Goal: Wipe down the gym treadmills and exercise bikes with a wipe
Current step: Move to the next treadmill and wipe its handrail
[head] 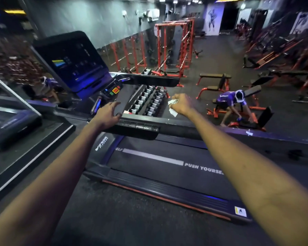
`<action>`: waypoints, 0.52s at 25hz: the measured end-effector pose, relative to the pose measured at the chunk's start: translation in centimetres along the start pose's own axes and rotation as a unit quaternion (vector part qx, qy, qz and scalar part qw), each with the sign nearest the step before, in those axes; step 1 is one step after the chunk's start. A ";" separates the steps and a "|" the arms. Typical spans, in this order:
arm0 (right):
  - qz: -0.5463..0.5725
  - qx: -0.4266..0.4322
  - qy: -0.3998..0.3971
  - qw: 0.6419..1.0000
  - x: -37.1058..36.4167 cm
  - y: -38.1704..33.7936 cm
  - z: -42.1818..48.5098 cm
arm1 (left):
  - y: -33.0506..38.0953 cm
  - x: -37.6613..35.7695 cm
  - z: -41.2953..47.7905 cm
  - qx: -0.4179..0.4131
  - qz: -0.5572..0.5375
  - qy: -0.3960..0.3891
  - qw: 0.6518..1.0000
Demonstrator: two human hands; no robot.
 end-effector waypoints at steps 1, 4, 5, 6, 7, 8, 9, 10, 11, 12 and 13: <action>0.003 0.006 0.005 1.000 -0.6 0.4 0.8 | -0.2 -0.4 0.4 0.000 -0.006 0.008 1.000; 0.008 0.037 0.015 0.999 -3.0 1.0 3.5 | -1.9 -1.8 1.8 -0.011 0.005 0.061 0.998; 0.009 0.046 0.010 0.999 -3.9 1.0 4.2 | -2.4 -2.2 2.1 -0.012 0.011 0.077 0.997; 0.010 0.057 0.006 0.998 -4.7 1.0 4.9 | -3.0 -2.4 2.5 -0.011 0.016 0.090 0.996; 0.014 0.069 0.005 0.998 -5.6 1.4 5.8 | -3.3 -2.7 2.7 -0.010 0.020 0.105 0.994; 0.021 0.086 0.006 0.996 -6.8 2.0 6.9 | -3.6 -3.4 3.2 -0.010 0.021 0.123 0.992; 0.025 0.103 0.007 0.994 -8.0 2.8 7.8 | -3.7 -4.3 3.5 -0.013 0.021 0.140 0.990; 0.023 0.118 0.006 0.993 -9.1 3.6 8.5 | -3.7 -5.5 3.7 -0.009 0.022 0.151 0.988; 0.016 0.135 0.008 0.991 -9.9 4.4 9.0 | -3.8 -6.7 3.8 0.000 0.028 0.161 0.987; 0.013 0.147 0.007 0.989 -10.7 5.3 9.4 | -4.0 -8.0 3.7 0.013 0.035 0.168 0.985; 0.016 0.155 0.002 0.988 -11.3 6.1 9.9 | -4.0 -8.9 3.6 0.028 0.041 0.169 0.984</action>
Point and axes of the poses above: each hand's wrist, its own z-axis towards the middle knuckle, its own x-axis out of the back of the hand, y = z × x, the point moved 7 cm from there along z, towards the middle knuckle, and after that the axes turned 13 degrees about -z, right-handed, at the moved point
